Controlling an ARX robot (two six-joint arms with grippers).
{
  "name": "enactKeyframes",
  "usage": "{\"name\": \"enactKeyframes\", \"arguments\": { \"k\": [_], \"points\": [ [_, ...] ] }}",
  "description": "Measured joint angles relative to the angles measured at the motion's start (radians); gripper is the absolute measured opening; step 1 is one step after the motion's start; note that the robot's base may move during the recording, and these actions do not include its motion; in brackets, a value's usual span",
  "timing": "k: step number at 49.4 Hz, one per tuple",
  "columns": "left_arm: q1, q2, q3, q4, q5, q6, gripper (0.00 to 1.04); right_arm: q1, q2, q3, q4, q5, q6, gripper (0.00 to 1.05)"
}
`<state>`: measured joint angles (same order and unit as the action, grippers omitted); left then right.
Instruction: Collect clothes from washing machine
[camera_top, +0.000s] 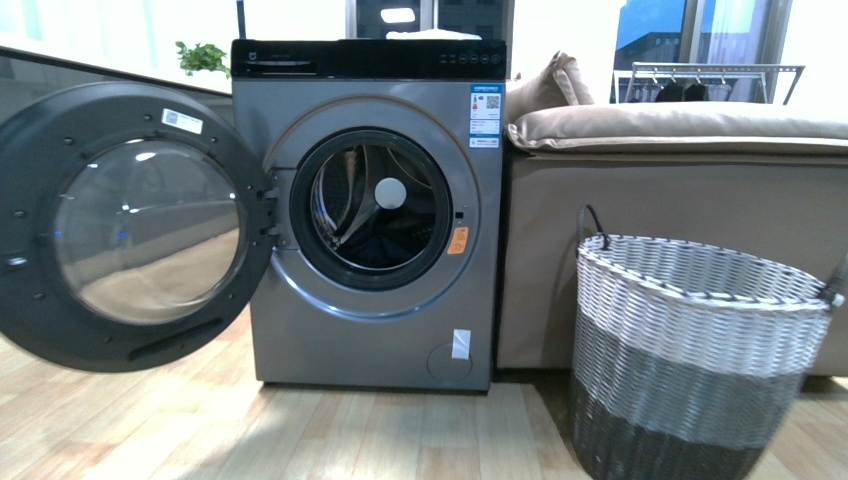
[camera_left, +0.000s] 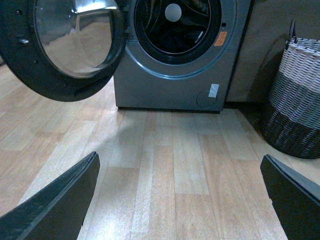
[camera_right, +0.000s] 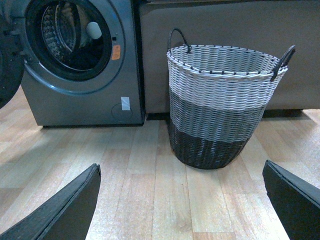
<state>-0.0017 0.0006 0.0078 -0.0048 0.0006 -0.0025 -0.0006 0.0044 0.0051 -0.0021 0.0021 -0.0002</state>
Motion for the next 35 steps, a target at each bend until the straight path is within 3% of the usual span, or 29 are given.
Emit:
{"name": "enactKeyframes", "arguments": {
  "k": [35],
  "points": [
    [0.000,-0.002,0.000,0.000,0.000,0.000,0.98,0.000,0.000,0.000,0.000,-0.001,0.000,0.97]
  ]
}}
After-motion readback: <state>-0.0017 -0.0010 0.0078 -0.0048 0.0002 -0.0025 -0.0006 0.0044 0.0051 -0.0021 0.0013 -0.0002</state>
